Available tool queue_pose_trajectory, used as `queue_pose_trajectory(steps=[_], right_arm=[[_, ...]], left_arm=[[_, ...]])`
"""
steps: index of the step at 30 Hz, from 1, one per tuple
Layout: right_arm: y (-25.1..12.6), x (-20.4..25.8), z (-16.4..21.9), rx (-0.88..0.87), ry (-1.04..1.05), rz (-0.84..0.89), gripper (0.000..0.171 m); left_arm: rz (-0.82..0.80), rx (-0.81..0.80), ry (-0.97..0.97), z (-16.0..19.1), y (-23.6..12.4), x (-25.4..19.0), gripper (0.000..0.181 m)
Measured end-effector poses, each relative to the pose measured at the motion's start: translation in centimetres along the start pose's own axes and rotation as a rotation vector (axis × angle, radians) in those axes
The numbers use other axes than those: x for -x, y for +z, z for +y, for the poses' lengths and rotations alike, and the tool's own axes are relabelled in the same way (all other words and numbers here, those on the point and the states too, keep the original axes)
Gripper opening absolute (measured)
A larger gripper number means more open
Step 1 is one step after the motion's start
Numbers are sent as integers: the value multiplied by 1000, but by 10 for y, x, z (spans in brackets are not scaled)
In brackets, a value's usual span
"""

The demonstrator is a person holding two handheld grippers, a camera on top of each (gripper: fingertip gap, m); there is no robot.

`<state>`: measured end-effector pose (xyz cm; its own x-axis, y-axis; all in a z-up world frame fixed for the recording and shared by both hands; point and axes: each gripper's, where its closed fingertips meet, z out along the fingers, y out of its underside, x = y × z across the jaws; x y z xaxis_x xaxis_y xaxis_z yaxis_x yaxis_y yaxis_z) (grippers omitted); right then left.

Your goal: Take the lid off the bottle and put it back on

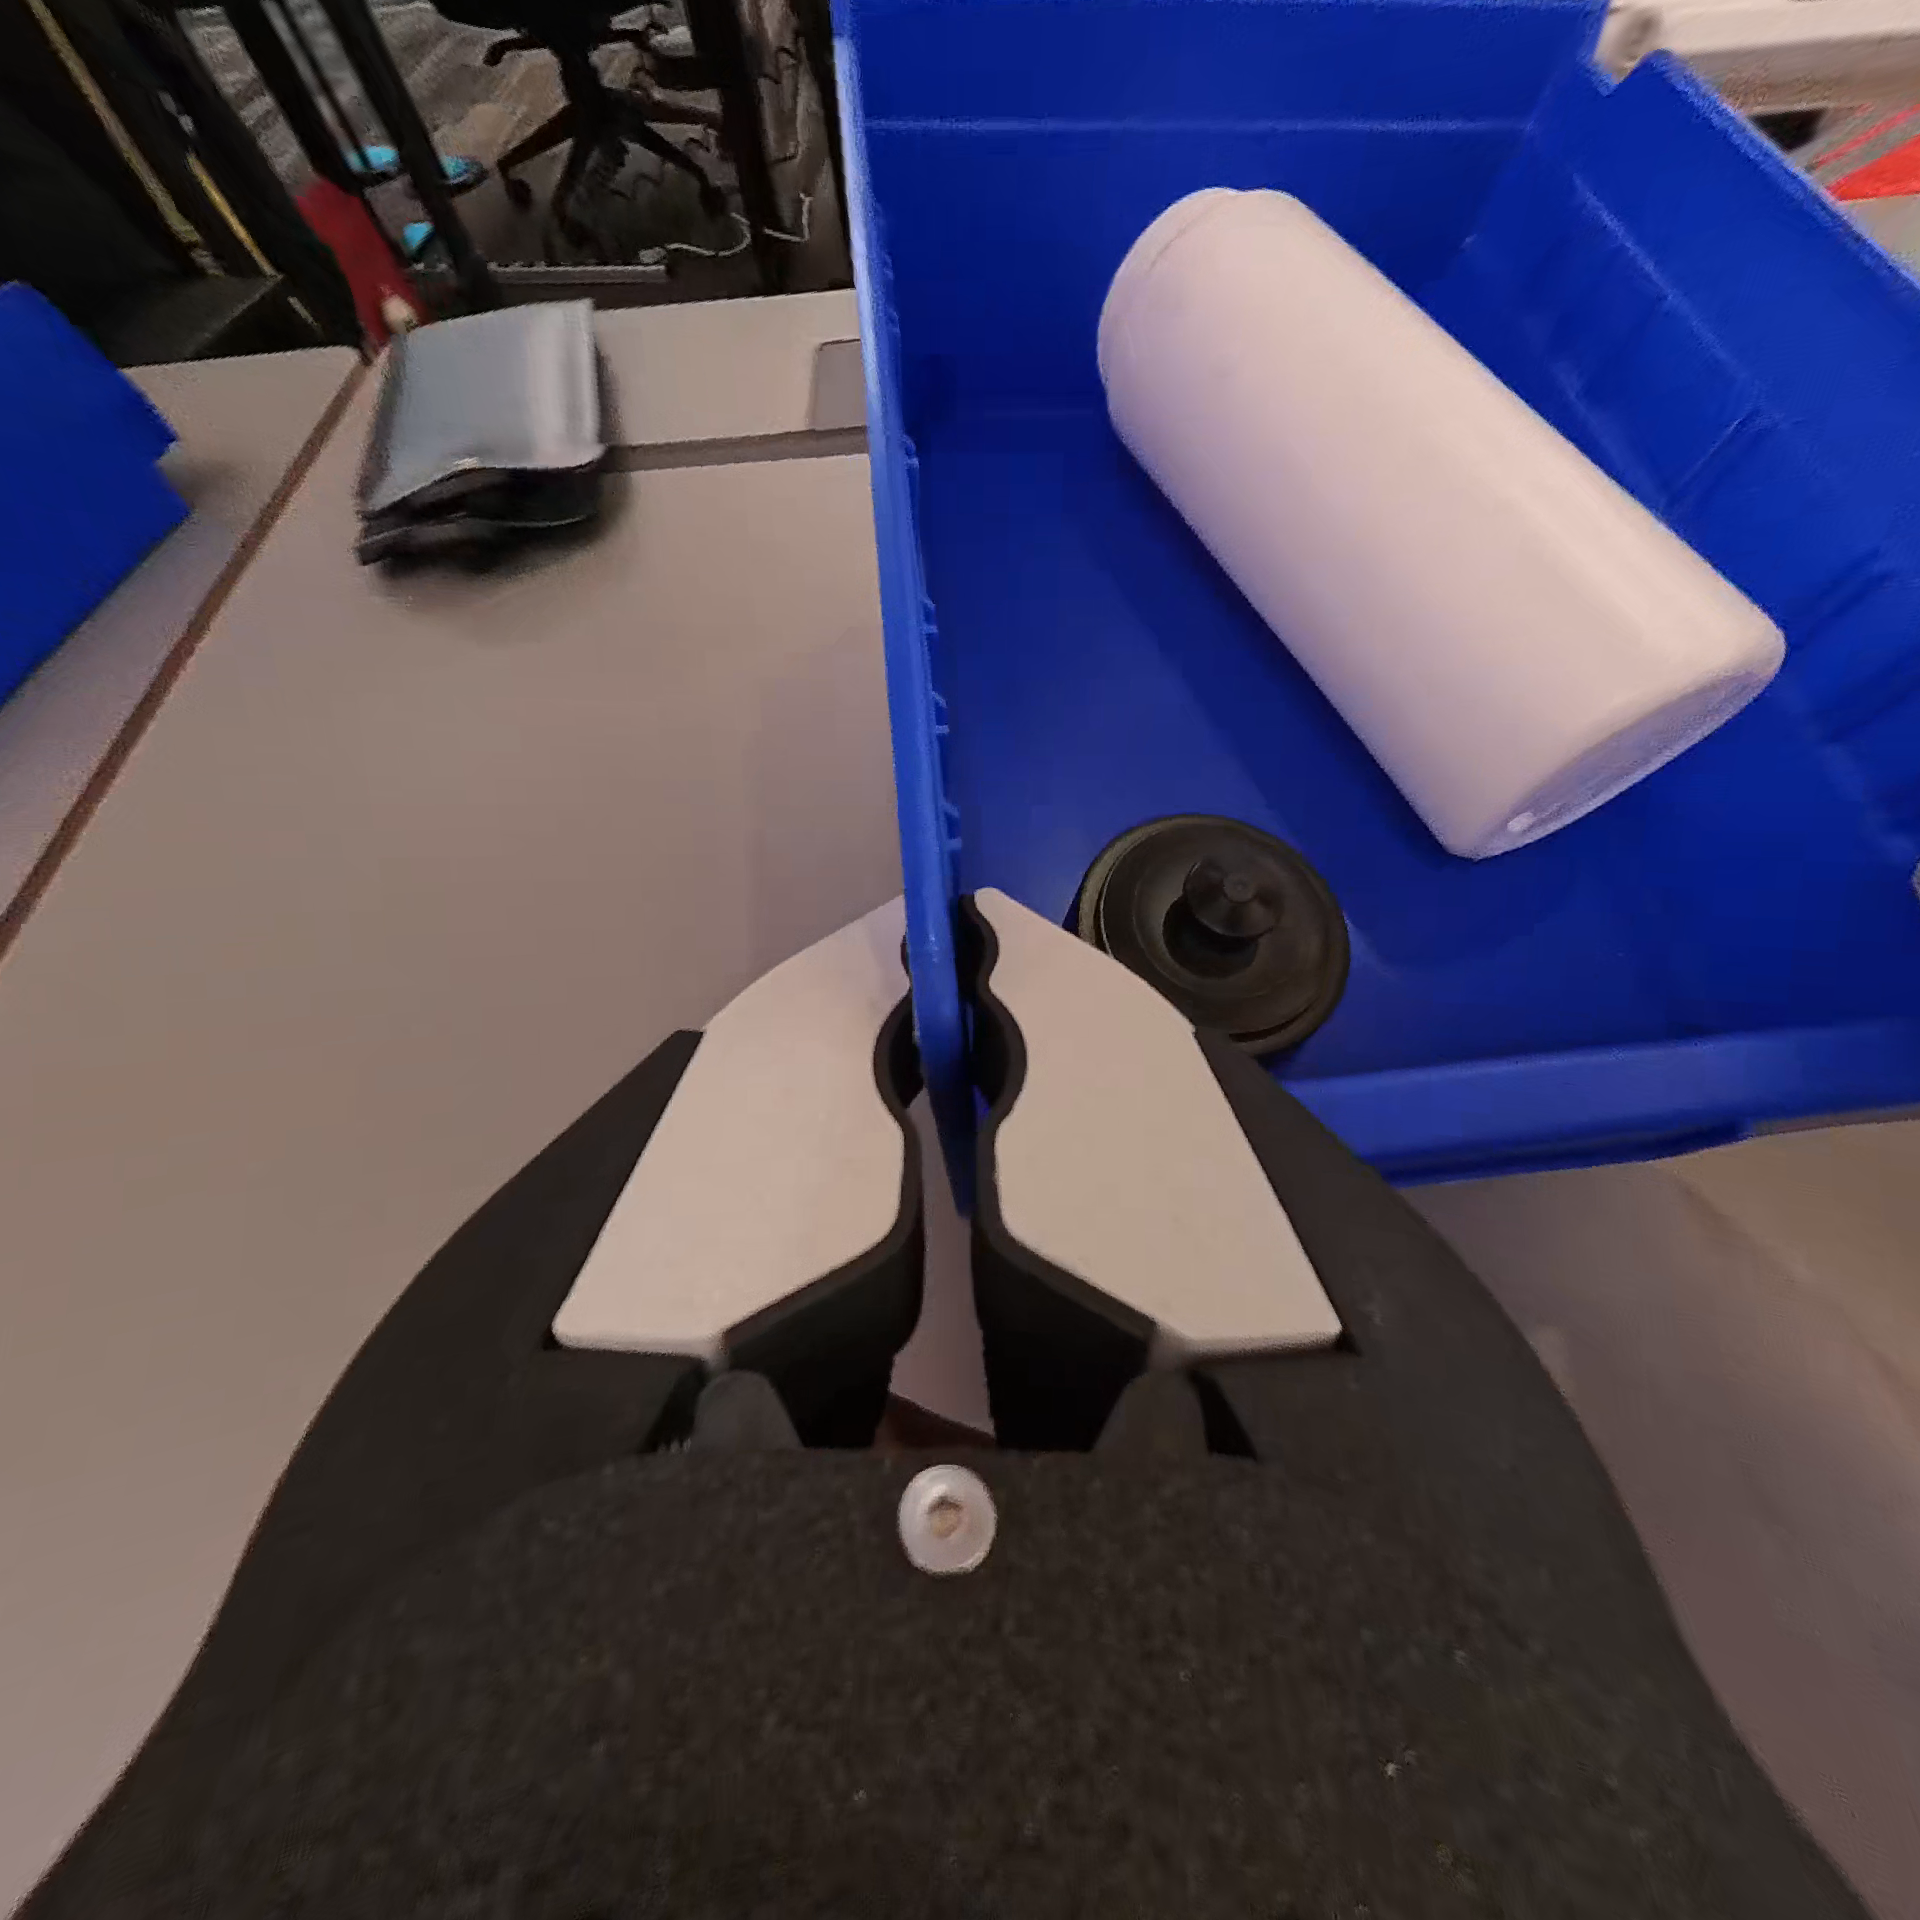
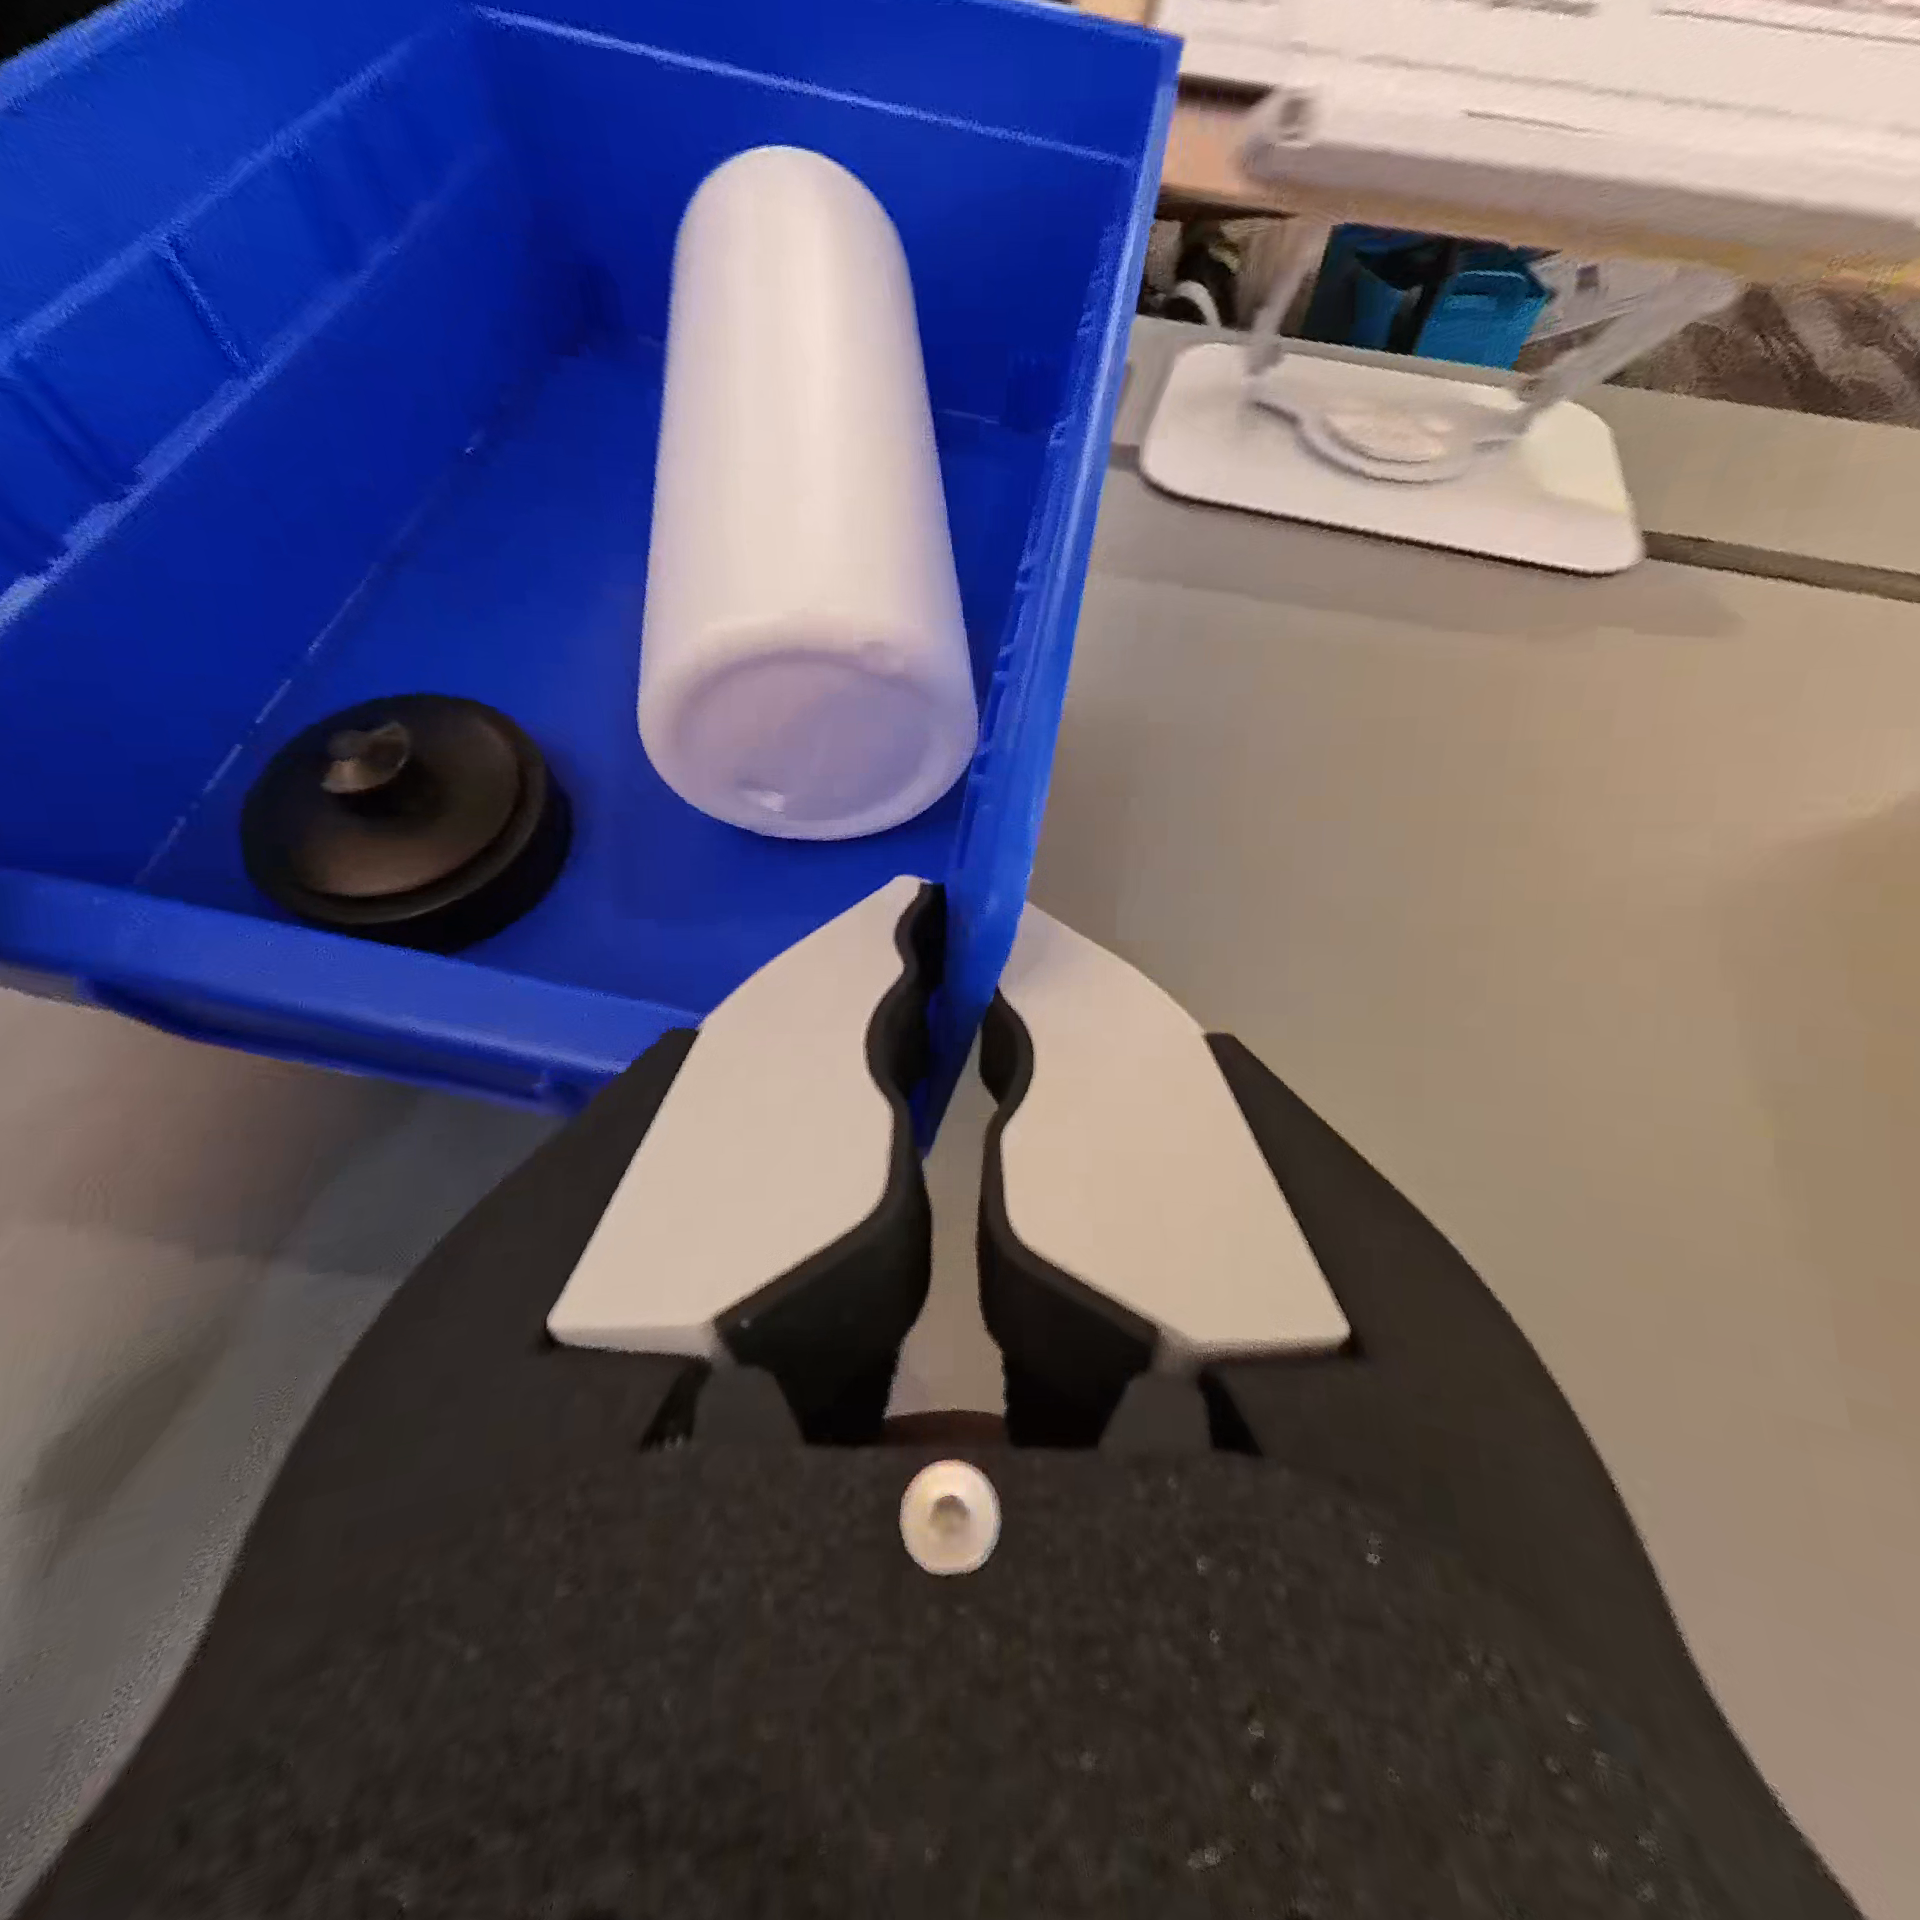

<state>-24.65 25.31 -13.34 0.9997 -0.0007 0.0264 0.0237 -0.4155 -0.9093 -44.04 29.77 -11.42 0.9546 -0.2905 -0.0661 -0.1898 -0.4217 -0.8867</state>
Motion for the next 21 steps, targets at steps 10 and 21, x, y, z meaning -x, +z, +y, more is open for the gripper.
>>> queue_pose_trajectory(steps=[10, 21], right_arm=[[36, 83, 17, 47, 73, -166, 13], [-72, 6, -3, -48, -55, -539, 40]], left_arm=[[133, 20, -200, 37, 32, 72, 5], [12, -162, -308, -15, -48, 85, 60]])
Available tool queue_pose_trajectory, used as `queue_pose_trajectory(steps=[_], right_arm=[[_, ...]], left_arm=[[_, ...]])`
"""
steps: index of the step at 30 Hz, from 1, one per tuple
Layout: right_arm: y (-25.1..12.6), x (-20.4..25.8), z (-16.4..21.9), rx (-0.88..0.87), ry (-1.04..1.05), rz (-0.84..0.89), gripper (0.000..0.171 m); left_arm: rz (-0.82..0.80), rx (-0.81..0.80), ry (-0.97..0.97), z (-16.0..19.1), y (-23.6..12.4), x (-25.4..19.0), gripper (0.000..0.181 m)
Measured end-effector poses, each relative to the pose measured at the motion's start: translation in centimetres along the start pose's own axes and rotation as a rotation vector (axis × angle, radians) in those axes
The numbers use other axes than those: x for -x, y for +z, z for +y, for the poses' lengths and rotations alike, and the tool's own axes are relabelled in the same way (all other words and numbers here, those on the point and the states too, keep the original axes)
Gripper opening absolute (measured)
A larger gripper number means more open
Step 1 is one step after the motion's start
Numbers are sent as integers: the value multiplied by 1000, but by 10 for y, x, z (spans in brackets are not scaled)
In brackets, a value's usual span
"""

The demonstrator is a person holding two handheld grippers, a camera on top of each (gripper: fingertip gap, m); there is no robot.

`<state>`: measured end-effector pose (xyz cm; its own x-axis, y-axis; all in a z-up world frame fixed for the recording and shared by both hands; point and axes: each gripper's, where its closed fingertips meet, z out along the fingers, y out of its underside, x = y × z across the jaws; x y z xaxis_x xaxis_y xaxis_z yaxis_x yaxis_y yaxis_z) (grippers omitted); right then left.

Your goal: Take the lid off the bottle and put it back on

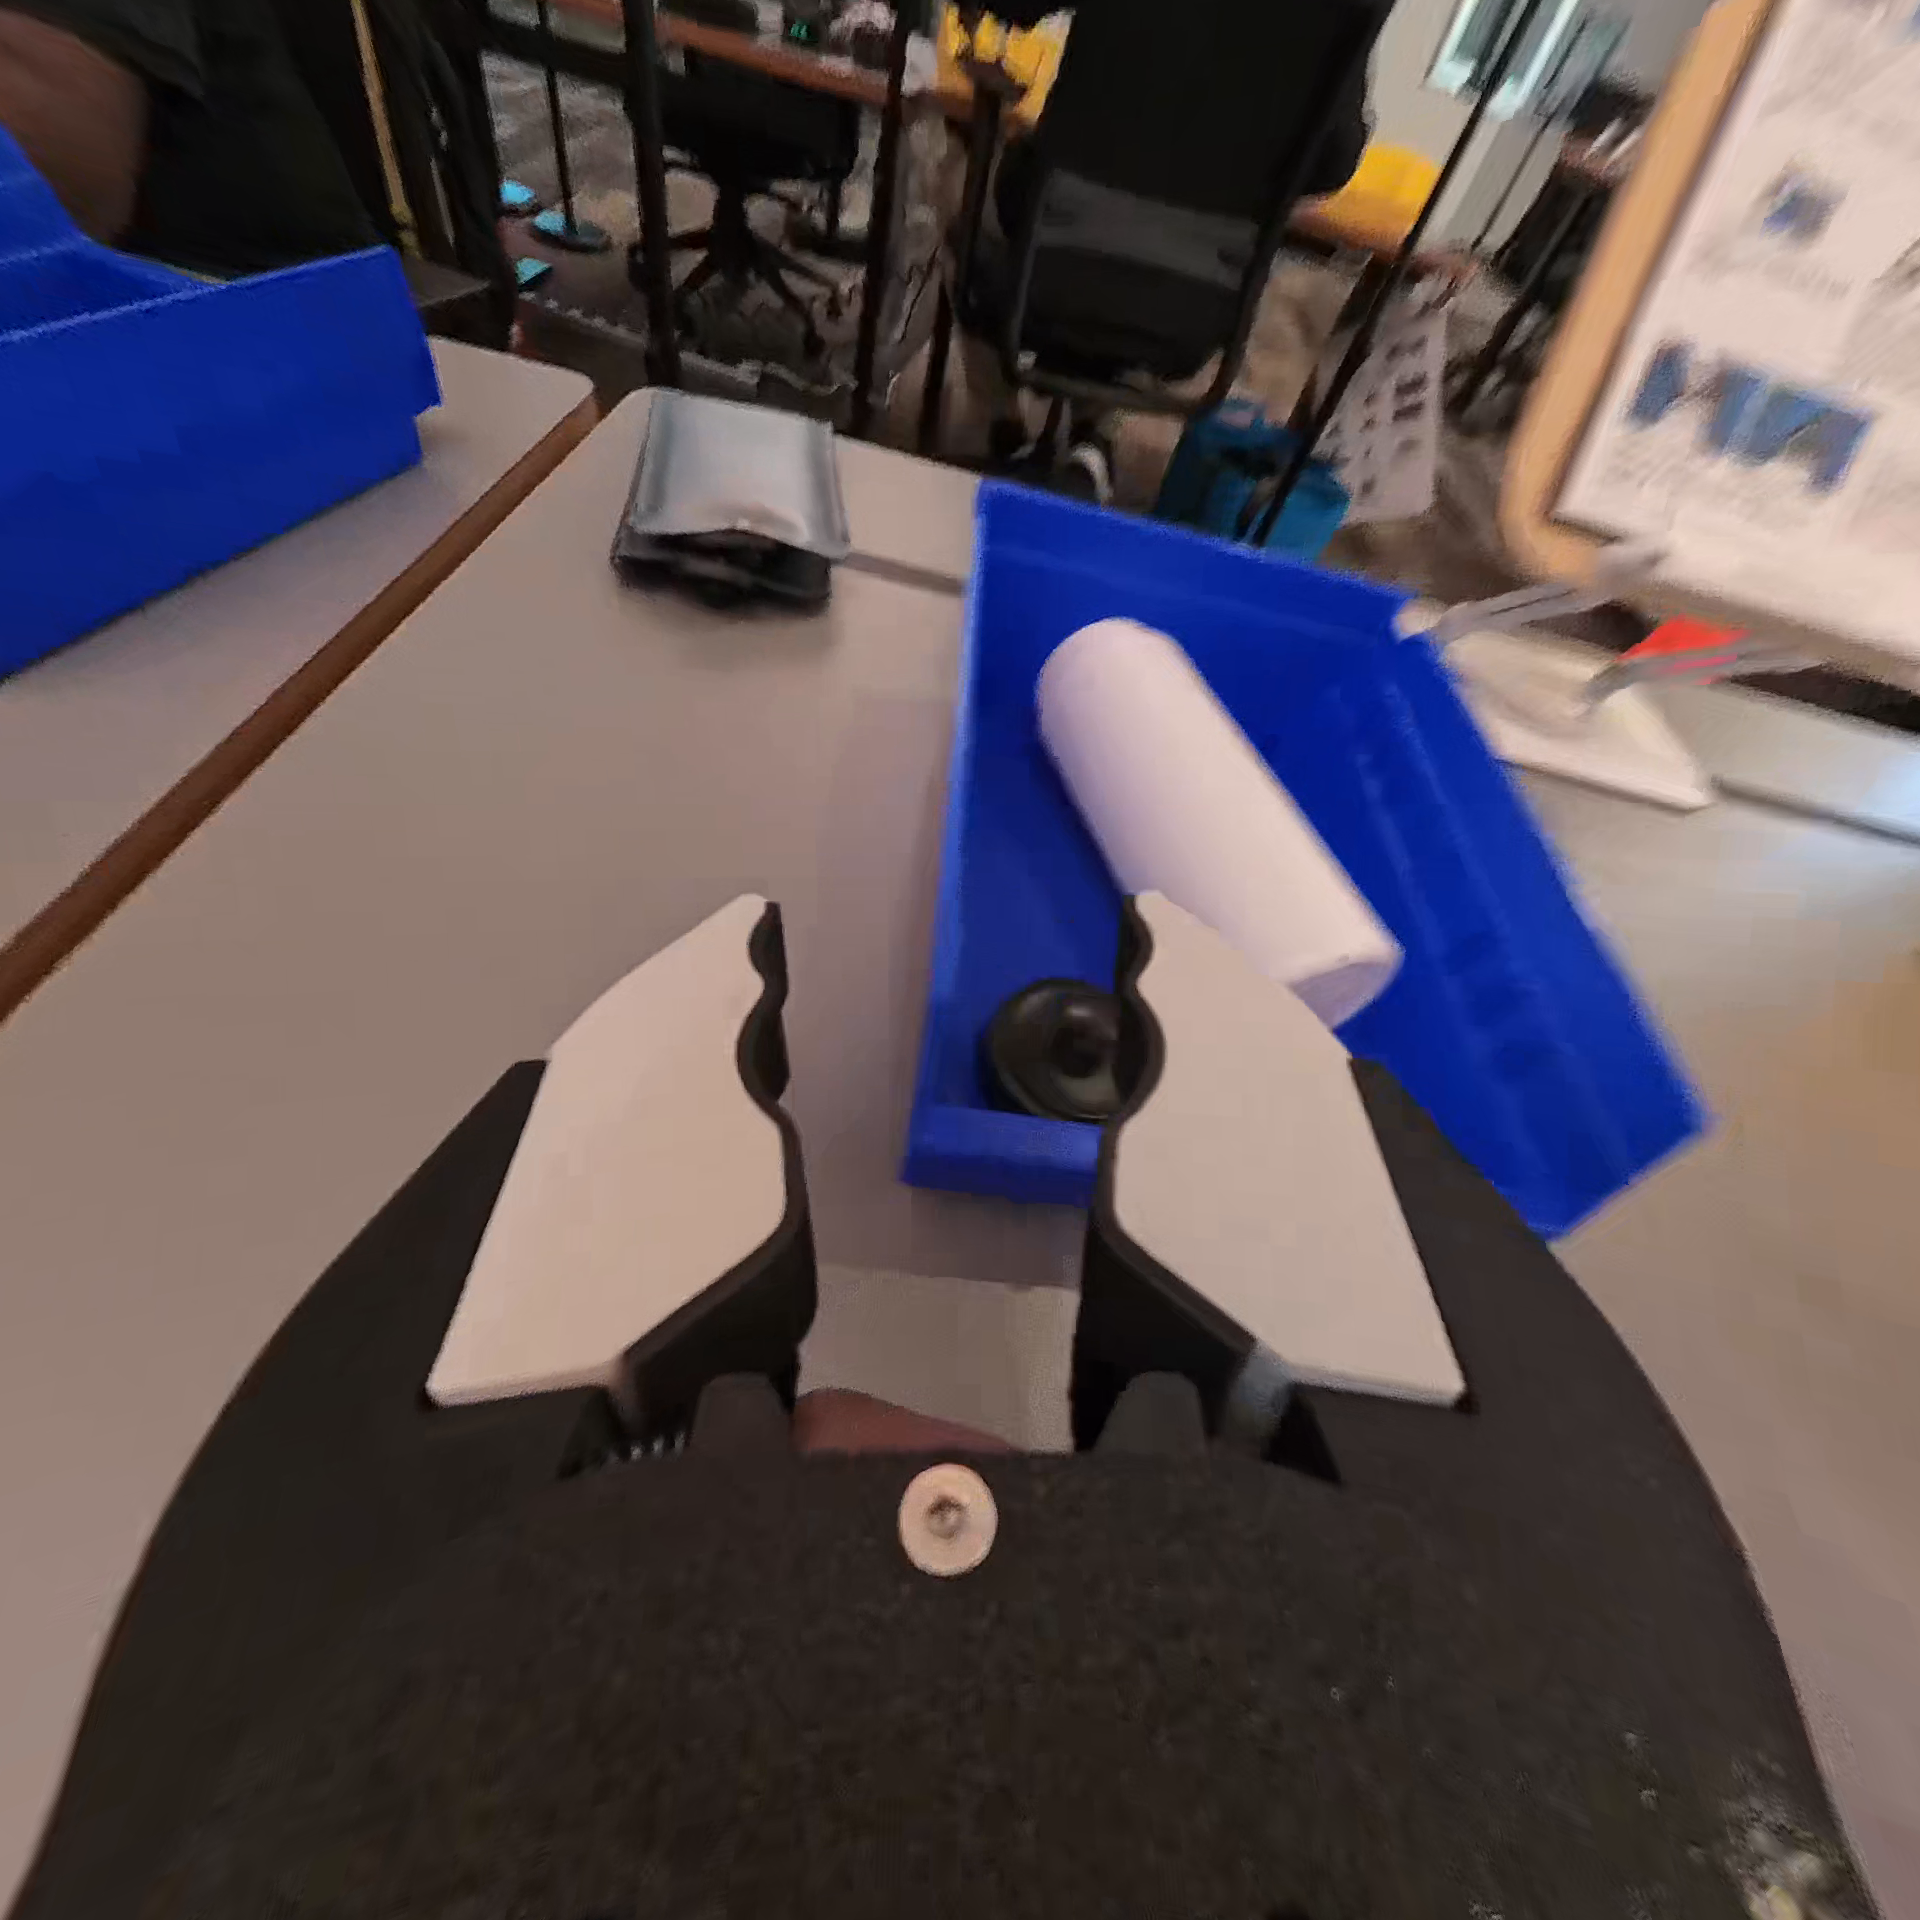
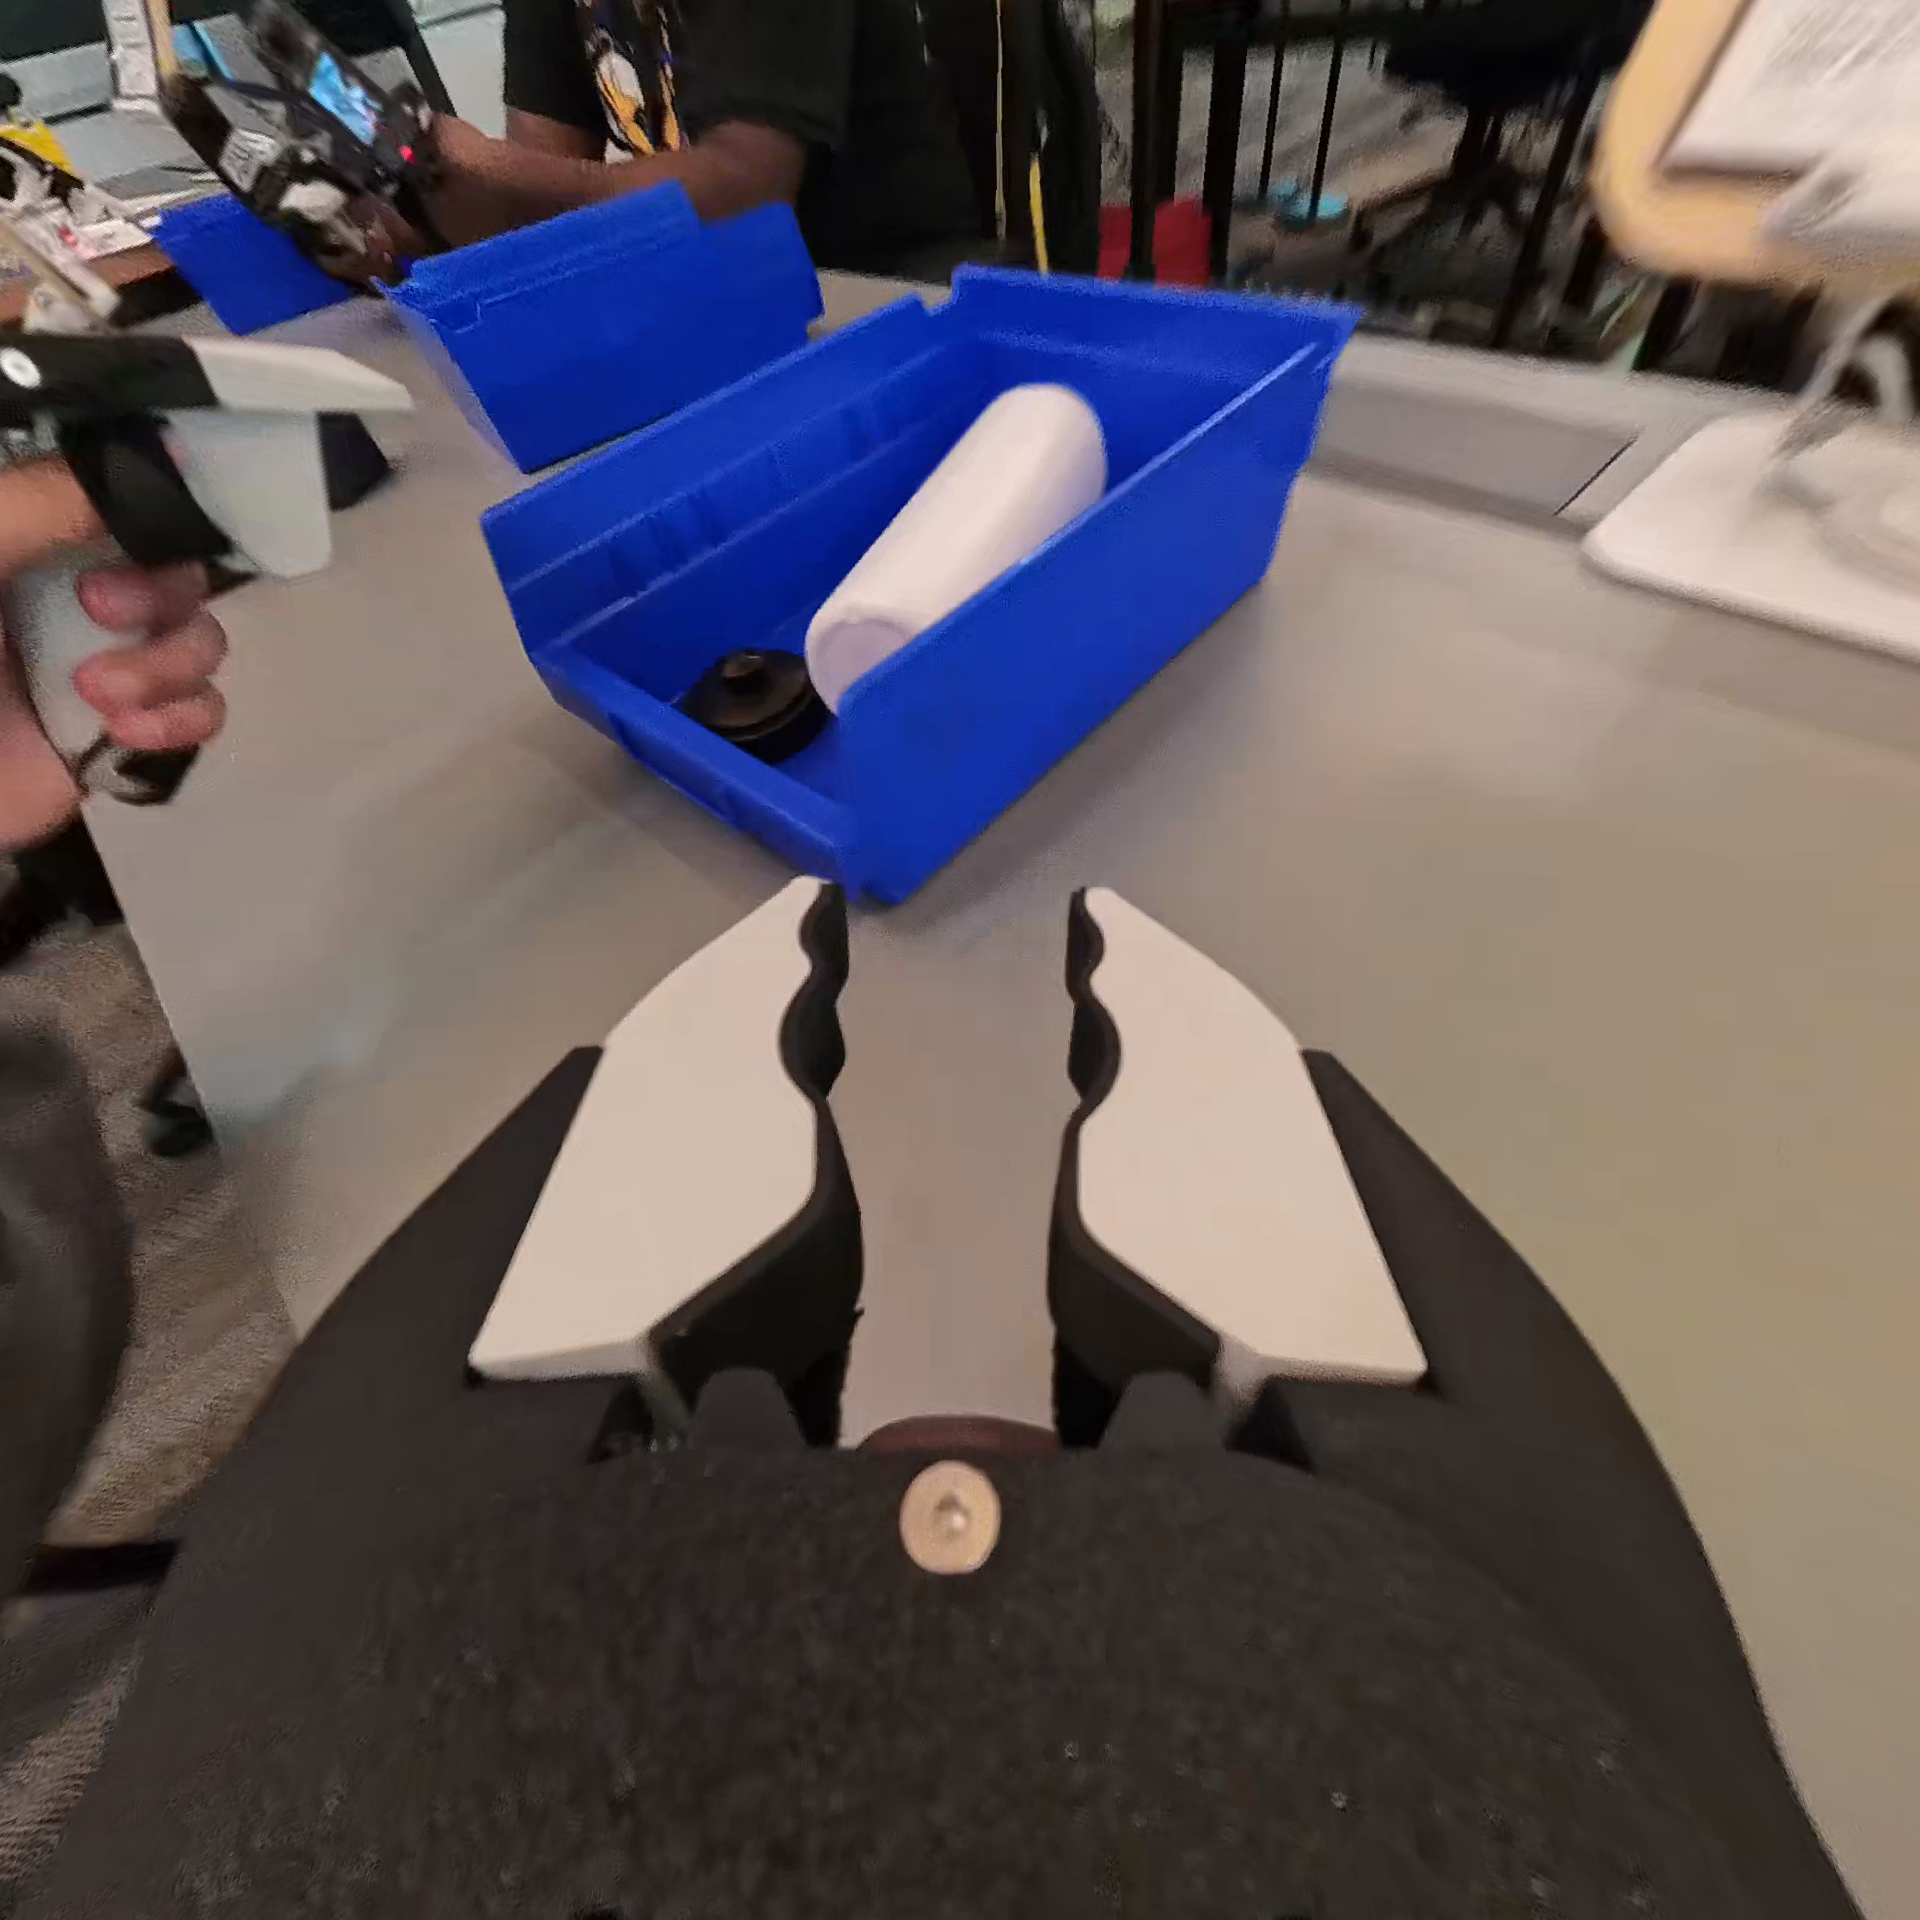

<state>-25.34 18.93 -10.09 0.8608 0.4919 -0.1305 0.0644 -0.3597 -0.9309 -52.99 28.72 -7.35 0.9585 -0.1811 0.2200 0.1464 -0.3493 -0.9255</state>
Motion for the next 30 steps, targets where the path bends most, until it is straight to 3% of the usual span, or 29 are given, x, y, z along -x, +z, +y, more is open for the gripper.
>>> queue_pose_trajectory(steps=[5, 10, 13, 16, 21, 30], right_arm=[[-120, -98, 7, -61, -142, 174, 41], [-242, -222, 45, -159, -49, 506, 43], [-280, -284, 66, -121, 32, 630, 47], [-289, -311, 75, -122, 115, 654, 51], [-277, -302, 73, -119, 84, 639, 49], [-263, -295, 78, -129, 167, 545, 45]], left_arm=[[127, 14, 29, 38, -28, -78, 64], [187, 10, 32, 91, -43, -147, 55], [219, -7, 140, 92, -42, -170, 59], [181, -1, 258, 99, -34, -169, 60], [206, 46, 177, 104, -27, -163, 60], [185, 64, 224, 108, -22, -158, 60]])
